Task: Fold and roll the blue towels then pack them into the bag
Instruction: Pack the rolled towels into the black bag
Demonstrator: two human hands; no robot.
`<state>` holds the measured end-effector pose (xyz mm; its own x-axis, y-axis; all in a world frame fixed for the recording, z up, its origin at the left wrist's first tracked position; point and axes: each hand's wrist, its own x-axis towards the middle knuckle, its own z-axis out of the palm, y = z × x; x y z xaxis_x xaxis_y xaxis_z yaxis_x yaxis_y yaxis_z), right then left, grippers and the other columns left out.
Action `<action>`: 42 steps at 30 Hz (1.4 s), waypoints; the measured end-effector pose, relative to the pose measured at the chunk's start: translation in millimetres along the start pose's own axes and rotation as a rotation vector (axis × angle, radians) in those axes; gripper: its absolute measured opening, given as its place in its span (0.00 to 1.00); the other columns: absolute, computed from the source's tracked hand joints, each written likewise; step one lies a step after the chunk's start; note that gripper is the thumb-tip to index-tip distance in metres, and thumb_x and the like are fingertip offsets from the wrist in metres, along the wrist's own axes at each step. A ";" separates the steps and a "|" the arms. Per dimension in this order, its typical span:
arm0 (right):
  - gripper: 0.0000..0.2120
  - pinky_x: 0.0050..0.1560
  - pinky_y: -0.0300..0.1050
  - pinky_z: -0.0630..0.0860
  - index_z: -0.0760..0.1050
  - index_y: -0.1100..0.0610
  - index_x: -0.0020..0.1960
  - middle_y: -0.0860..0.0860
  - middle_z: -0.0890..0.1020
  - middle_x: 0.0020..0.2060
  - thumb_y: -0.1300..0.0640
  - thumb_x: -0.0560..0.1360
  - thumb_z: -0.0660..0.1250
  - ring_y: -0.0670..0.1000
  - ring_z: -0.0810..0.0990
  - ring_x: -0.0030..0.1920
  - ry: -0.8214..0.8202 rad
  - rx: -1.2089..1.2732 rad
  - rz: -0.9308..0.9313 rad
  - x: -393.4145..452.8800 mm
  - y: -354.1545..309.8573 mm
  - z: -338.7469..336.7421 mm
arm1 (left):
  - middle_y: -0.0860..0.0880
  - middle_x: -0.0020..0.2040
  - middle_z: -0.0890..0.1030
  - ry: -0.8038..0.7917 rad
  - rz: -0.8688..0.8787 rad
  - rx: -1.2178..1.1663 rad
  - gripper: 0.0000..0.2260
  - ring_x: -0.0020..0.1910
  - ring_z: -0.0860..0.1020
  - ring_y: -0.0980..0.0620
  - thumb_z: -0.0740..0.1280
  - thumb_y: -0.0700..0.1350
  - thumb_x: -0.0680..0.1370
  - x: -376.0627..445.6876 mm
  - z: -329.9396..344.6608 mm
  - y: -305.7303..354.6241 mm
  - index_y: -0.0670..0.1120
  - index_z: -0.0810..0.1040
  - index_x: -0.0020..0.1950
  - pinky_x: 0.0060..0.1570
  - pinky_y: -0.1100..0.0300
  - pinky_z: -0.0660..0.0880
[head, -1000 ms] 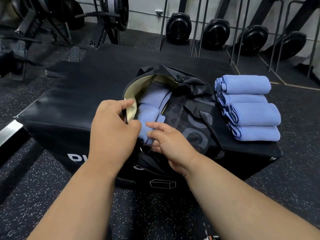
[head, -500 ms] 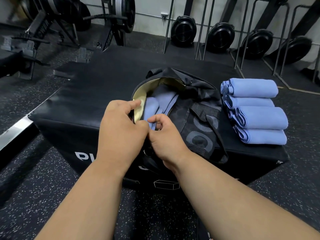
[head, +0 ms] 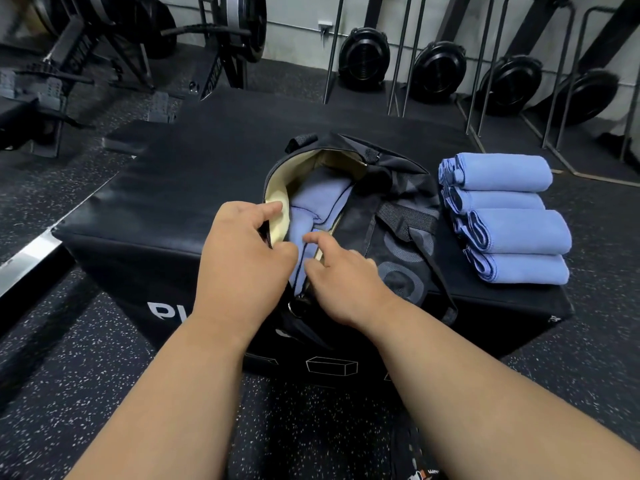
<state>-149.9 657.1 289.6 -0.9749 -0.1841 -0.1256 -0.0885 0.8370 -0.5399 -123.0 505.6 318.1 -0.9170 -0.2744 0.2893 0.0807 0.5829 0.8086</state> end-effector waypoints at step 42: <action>0.32 0.33 0.49 0.64 0.67 0.57 0.33 0.50 0.74 0.27 0.29 0.77 0.65 0.51 0.74 0.35 0.510 -0.038 0.281 -51.4 132.2 -80.7 | 0.61 0.58 0.71 -0.153 0.077 0.231 0.27 0.50 0.70 0.65 0.69 0.40 0.74 -17.1 51.5 17.6 0.54 0.79 0.73 0.45 0.74 0.65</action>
<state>-128.0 818.8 291.8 -0.9365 0.3108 0.1623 0.1893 0.8377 -0.5122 -126.0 560.0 301.0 -0.9614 -0.1137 0.2504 0.0776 0.7615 0.6435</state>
